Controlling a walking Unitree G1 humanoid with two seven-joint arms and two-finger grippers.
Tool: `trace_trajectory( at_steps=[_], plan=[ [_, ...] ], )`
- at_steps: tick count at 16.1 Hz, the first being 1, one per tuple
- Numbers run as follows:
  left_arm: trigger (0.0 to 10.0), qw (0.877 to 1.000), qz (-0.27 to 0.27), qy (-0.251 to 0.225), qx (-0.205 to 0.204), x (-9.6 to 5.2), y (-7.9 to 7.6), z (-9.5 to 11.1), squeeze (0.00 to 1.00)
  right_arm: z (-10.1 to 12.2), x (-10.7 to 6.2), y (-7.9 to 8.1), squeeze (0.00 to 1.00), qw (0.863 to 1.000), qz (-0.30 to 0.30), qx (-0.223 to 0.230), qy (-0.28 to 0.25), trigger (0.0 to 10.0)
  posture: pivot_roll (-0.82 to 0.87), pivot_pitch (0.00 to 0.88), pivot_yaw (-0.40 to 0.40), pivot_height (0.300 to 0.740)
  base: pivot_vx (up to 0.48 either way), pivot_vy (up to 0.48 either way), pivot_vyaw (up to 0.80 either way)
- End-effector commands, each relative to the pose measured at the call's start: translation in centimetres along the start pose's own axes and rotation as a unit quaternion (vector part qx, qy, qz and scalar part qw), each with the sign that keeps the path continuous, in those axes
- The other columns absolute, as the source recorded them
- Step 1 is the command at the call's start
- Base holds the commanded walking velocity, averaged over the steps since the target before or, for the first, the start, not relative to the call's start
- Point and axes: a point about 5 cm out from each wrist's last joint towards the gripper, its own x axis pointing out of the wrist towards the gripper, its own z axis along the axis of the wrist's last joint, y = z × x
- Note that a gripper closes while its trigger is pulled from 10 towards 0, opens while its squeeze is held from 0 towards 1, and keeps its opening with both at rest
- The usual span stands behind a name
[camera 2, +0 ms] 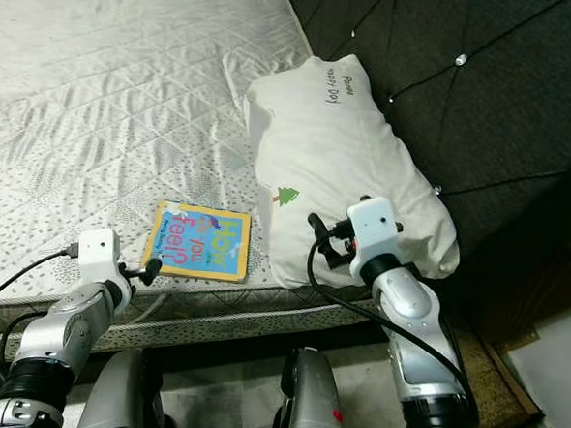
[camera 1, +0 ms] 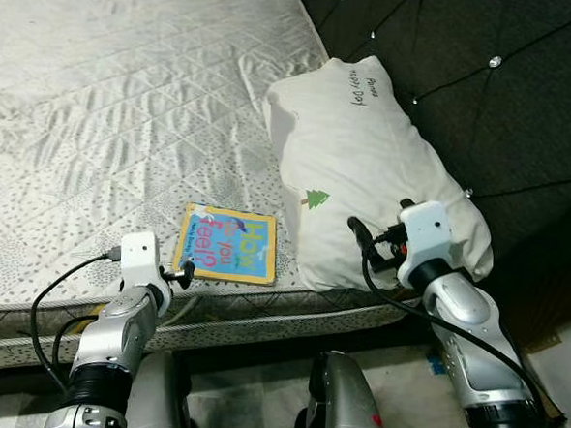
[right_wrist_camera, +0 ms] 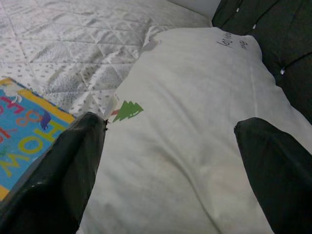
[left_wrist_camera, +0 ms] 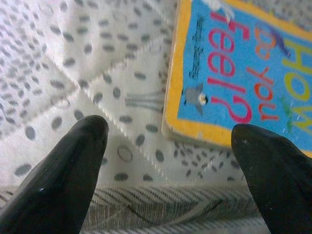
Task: Clean up the room
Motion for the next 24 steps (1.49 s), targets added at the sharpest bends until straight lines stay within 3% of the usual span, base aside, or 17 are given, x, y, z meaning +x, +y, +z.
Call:
trace_trajectory(
  at_steps=[1,9,16,24],
  plan=[
    [10.0,1.000,-0.009,0.020,0.000,0.1,-0.2,-0.6,0.00,0.2,-0.5,-0.8,0.00,1.000,-0.008,-0.007,0.001,10.0,-0.08,0.155,-0.120,0.576,0.000,0.000,0.00],
    [10.0,1.000,-0.018,0.015,0.006,0.7,-0.6,0.1,0.00,-0.8,-2.7,-1.1,0.00,0.999,-0.010,-0.012,0.032,10.0,-0.11,0.206,-0.138,0.576,0.000,0.000,0.00],
    [10.0,1.000,-0.017,0.005,0.017,1.4,-0.4,1.2,0.00,-0.9,-3.0,-1.1,0.00,0.999,-0.013,-0.011,0.041,10.0,-0.11,0.213,-0.132,0.576,0.000,0.000,0.00],
    [10.0,0.998,-0.057,0.014,0.039,2.1,-2.7,1.3,0.00,-0.7,-2.7,-0.9,0.00,0.999,-0.017,-0.008,0.038,10.0,-0.10,0.200,-0.119,0.576,0.000,0.000,0.00]
  ],
)
